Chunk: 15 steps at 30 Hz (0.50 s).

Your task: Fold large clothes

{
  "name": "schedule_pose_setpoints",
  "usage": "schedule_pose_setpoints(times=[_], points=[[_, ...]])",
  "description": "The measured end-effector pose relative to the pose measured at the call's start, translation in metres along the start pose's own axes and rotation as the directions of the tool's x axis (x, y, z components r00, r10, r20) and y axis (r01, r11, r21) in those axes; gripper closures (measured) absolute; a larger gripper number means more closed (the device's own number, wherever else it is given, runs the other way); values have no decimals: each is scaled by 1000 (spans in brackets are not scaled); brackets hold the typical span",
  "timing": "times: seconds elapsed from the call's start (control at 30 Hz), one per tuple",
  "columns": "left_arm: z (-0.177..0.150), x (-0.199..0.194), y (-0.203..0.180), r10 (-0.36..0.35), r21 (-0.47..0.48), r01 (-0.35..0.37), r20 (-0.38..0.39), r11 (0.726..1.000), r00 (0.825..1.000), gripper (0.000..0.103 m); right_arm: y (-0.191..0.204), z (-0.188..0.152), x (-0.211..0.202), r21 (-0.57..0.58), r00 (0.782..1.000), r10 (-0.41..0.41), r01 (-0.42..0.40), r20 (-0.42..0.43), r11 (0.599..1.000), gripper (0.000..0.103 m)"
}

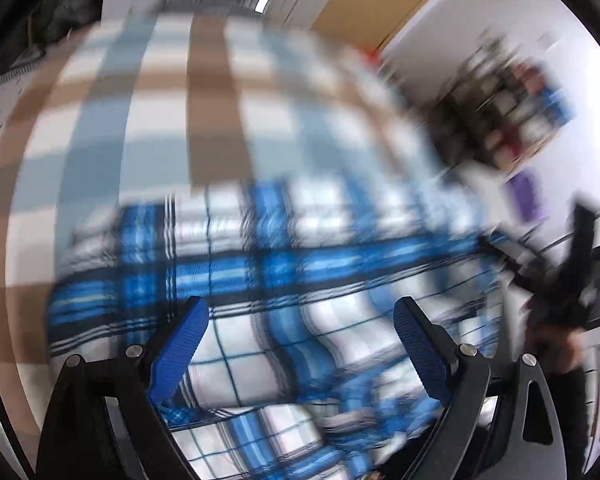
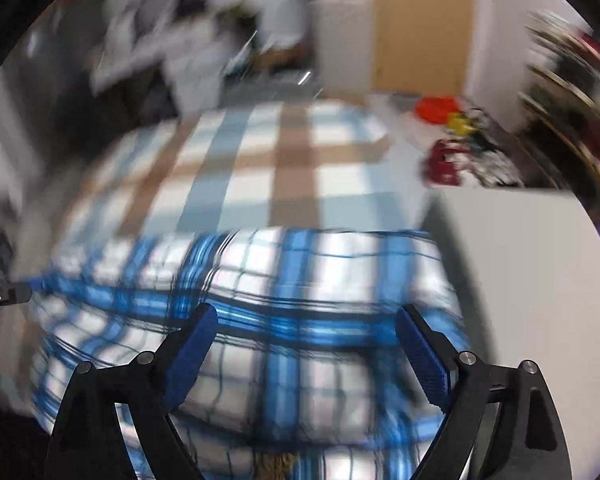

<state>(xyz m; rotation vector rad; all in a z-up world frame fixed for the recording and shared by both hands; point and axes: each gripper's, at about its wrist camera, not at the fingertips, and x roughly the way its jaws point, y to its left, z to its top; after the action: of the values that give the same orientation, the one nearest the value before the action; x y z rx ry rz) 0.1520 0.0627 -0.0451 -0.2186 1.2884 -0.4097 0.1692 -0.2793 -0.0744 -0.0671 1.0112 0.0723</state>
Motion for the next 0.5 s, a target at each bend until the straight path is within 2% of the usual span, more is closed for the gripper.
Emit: schedule_pose_setpoints(times=[0.03,0.1,0.17,0.23,0.33,0.5], points=[[2,14,2,47,-6,-48,-36,999,998,13,9,3,17,-26,998,-24,23,-50,999,12],[6,35,7,119,-10,-120,-66,993,991,13,15,8,58,-48,981,-46,38,-188,998,14],[10,37,2,155,21,-154,-47,988,987,13,15,5,81,-59,965,-63,49,-253,997,13],[18,44,1,173,39,-171,-61,985,983,13,17,-1,96,-97,951,-73,46,-300,994,9],[32,53,-1,211,105,-205,-50,973,976,12,12,1,101,-92,953,-40,12,-302,996,0],[58,69,-4,272,163,-261,-47,951,961,9,9,6,109,-132,978,1,-29,-207,991,0]])
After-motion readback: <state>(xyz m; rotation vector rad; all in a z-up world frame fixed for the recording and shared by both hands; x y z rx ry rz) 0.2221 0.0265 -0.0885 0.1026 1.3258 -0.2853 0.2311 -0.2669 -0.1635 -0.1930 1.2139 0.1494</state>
